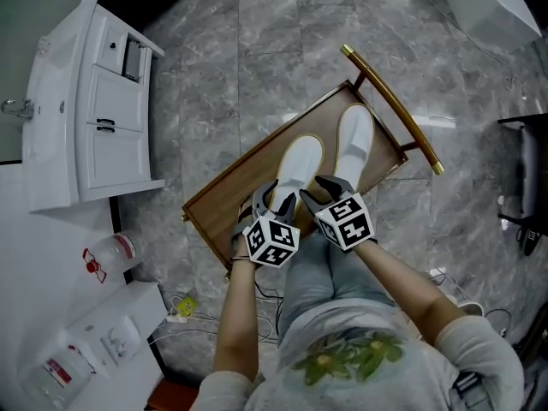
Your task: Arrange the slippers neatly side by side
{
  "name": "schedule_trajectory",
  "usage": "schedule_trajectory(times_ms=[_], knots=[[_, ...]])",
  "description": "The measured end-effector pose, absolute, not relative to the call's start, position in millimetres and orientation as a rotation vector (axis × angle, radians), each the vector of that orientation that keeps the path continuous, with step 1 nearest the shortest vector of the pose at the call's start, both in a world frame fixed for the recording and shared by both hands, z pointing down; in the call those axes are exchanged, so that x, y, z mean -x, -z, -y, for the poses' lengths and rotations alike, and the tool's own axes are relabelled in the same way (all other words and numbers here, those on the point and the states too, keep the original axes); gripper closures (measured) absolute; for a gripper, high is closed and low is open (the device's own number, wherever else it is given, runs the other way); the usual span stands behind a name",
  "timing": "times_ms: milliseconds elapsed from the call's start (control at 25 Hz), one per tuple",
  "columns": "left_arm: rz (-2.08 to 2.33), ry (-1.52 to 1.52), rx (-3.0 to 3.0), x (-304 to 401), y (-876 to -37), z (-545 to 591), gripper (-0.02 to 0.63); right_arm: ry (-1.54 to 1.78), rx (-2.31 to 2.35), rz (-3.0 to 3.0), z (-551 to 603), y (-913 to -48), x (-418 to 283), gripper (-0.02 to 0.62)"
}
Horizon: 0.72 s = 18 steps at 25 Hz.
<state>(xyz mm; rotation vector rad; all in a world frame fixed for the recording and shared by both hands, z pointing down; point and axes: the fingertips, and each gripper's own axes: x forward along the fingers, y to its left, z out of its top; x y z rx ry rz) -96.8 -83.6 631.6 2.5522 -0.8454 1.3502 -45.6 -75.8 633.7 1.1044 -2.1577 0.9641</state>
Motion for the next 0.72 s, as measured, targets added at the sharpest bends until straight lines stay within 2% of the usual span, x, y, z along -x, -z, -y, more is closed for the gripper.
schedule_trajectory(times_ms=[440, 720], knots=[[0.747, -1.449, -2.473, 95.1, -679.9, 84.5, 0.399, -1.057, -1.068, 2.045, 81.1, -677.1, 49.3, 0.419], [0.767, -1.474, -2.420, 98.6, -701.6, 89.2, 0.454, -1.086, -1.066, 2.002, 81.5, -694.9, 46.6, 0.422]])
